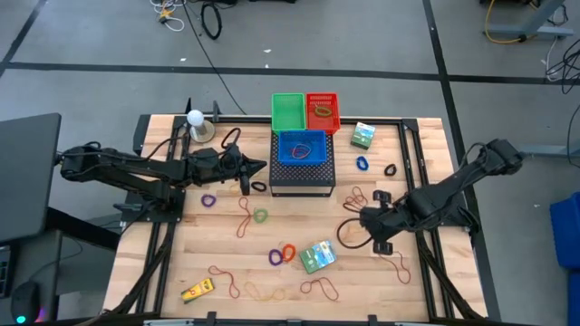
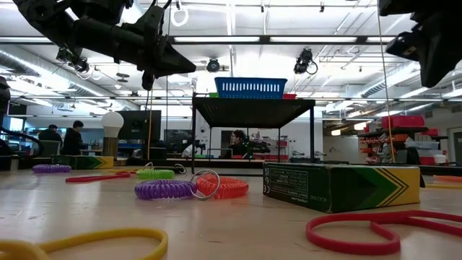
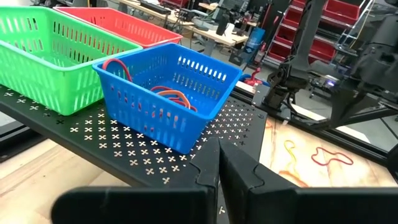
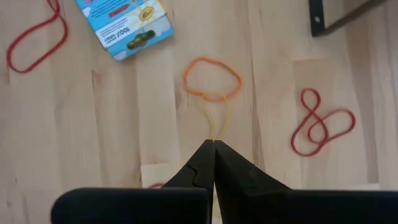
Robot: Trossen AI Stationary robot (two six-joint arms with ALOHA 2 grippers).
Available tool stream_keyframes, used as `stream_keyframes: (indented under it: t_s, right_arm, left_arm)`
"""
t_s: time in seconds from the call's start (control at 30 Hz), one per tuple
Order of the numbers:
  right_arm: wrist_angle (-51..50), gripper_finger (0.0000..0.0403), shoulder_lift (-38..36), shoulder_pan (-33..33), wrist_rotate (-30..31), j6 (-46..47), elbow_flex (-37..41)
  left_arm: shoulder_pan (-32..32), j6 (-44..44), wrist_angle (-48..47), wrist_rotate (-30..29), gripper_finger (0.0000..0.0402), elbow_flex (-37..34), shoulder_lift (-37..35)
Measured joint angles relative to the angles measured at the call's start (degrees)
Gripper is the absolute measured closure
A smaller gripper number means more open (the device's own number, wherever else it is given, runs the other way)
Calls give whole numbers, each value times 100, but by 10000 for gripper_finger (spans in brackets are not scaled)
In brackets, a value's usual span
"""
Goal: Pick & Place Office Desk Supplies
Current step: Put the yellow rubber band into the blue bin on the shelf
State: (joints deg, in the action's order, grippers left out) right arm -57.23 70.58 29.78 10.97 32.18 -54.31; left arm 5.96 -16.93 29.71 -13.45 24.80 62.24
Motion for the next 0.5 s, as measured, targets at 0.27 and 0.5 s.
stream_keyframes:
  t_s: [0.27, 0.5]
  right_arm:
    - [-17, 394, 270, 31, -95, 135, -87]
    - [-9, 373, 270, 239, -228, 355, -87]
  left_arm:
    - [0, 61, -1, 0, 389, 0, 0]
    - [0, 62, 1, 0, 389, 0, 0]
